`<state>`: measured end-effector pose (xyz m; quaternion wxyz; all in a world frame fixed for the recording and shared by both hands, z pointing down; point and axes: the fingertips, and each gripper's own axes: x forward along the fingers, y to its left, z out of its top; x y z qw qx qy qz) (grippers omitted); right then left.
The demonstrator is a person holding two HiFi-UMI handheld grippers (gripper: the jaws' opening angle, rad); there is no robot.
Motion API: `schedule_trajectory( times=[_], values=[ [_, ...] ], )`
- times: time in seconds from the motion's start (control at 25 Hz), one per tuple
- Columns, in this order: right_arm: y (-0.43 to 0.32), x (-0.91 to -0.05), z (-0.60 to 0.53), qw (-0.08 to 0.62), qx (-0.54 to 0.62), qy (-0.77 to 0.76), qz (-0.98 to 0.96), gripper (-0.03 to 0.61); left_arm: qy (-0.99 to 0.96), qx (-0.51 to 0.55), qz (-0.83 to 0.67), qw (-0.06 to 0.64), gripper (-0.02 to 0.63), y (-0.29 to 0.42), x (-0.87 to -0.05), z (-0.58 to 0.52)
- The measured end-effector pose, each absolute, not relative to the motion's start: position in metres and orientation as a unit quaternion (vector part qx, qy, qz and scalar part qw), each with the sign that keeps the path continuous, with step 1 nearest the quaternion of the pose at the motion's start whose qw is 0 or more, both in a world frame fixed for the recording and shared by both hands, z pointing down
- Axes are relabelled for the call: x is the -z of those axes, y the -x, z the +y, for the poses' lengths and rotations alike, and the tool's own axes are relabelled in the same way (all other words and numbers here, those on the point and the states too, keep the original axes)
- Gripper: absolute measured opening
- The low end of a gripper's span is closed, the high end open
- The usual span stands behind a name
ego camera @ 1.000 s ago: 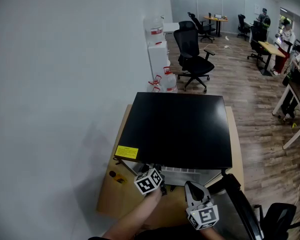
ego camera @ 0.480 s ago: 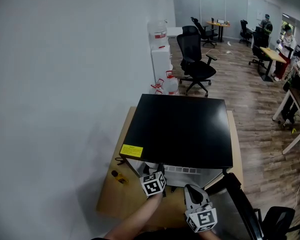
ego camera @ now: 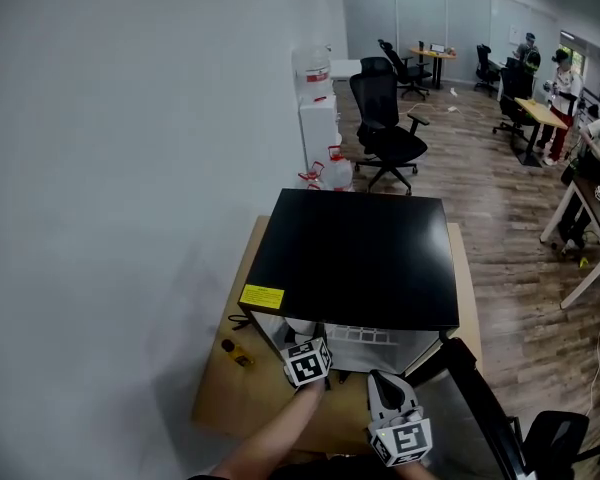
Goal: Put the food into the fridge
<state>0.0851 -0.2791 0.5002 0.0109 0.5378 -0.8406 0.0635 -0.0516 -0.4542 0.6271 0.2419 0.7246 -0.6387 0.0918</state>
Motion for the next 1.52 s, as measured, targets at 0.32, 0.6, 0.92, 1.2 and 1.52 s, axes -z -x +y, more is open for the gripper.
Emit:
schedule_trajectory(
  times=[0.32, 0.6, 0.92, 1.2, 1.52],
  values=[
    [-0.080, -0.502, -0.274, 0.005, -0.063, -0.528, -0.847, 0.060, -0.731, -0.074, -0.623, 0.269, 0.287, 0.043, -0.626, -0.457],
    [-0.077, -0.501, -0.271, 0.003, -0.060, -0.523, -0.850, 0.060, -0.744, -0.099, -0.612, 0.251, 0.314, 0.036, -0.627, -0.456],
    [-0.078, -0.501, -0.269, 0.005, -0.059, -0.521, -0.852, 0.059, -0.749, -0.137, -0.614, 0.206, 0.344, 0.039, -0.631, -0.456],
    [-0.081, -0.504, -0.267, 0.000, -0.058, -0.519, -0.853, 0.060, -0.754, -0.113, -0.613, 0.208, 0.344, 0.038, -0.628, -0.455],
    [-0.080, -0.507, -0.265, 0.003, -0.066, -0.517, -0.853, 0.060, -0.764, -0.077, -0.603, 0.216, 0.344, 0.039, -0.619, -0.445]
  ],
)
